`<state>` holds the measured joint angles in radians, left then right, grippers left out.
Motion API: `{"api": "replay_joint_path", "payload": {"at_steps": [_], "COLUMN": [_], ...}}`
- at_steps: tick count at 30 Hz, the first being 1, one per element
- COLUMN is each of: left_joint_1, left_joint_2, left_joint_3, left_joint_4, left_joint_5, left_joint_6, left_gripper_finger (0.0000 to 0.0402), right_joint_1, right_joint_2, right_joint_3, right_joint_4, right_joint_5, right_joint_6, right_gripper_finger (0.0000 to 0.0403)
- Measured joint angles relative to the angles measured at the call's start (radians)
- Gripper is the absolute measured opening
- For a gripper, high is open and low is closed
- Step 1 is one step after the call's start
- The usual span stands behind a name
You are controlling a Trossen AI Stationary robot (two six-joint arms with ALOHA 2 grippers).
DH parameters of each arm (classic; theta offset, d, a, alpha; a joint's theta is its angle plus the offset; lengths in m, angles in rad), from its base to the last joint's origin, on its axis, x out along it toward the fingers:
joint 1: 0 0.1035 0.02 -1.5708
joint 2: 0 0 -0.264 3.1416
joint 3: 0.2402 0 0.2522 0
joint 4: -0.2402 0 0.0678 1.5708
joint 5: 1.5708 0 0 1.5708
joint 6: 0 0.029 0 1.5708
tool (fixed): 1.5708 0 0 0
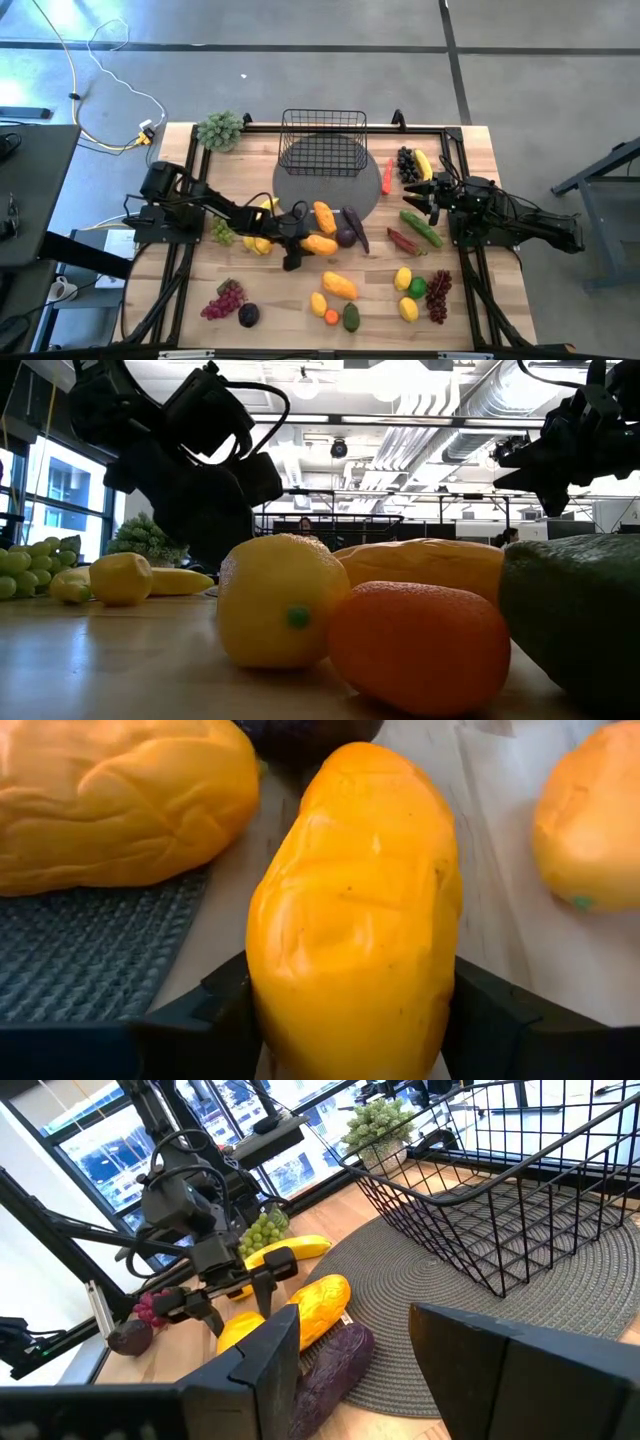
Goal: Build produce basket
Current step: Put the mango into the black wire basket
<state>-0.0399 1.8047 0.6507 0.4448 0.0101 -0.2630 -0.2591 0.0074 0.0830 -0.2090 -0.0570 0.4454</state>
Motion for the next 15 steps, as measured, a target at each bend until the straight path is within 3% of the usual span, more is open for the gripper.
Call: {"api": "replay_joint_path", "payload": {"at_steps": [15], "left_joint_1": [-0.015], "left_joint_2": [-0.207], "left_joint_3": [0.000], "left_joint_4": [-0.139], "left_joint_5": [-0.021], "left_joint_6": [0.028], "left_gripper_finger": [0.0214], "right_joint_1": [0.000], "right_joint_2": [0.000], "right_joint_3": [0.000], "right_joint_4": [0.000], "right_joint_5": [0.000], "right_joint_6": [0.000], "right_gripper_finger": [0.0172]}}
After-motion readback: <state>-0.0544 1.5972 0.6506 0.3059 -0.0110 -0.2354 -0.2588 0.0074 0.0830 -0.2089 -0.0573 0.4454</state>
